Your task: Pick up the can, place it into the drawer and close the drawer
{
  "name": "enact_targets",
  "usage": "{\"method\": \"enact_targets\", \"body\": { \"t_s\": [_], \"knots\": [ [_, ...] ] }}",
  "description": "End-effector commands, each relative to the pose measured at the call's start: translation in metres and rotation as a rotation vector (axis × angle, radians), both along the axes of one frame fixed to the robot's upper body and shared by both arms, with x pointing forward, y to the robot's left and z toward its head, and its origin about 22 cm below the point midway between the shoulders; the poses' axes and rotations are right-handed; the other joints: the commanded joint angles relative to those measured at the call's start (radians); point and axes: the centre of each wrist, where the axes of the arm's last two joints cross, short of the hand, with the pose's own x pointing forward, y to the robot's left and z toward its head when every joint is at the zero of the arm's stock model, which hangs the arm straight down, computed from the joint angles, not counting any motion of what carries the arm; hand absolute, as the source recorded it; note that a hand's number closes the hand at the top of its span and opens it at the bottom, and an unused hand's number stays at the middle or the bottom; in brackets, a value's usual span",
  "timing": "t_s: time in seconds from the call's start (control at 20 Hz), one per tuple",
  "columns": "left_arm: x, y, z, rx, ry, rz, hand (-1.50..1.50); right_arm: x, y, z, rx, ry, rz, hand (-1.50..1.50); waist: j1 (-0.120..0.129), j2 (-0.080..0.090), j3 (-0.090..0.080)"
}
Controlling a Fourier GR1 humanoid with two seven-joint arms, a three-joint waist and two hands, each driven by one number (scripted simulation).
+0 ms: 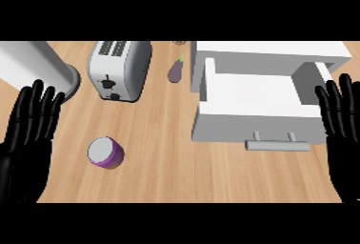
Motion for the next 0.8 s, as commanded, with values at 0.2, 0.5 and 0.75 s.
{"method": "enact_targets", "body": {
  "t_s": [0.2,0.5,0.75],
  "knots": [
    [-0.008,-0.031,0.012,-0.034,-0.104,-0.684,-1.5,0.002,-0.002,0.007,-0.039,-0.026,-0.014,-1.5,-0.032,0.01,0.05],
    [-0.016,0.037,-0.007,0.204,0.263,-0.749,-1.5,-0.017,-0.018,-0.027,0.016,0.308,-0.137,-1.5,-0.016,0.011,0.053],
    [-0.02,0.097,-0.006,0.177,0.271,-0.749,-1.5,-0.016,-0.02,-0.03,0.008,0.321,-0.146,-1.5,-0.006,0.012,0.053]
  ]
}}
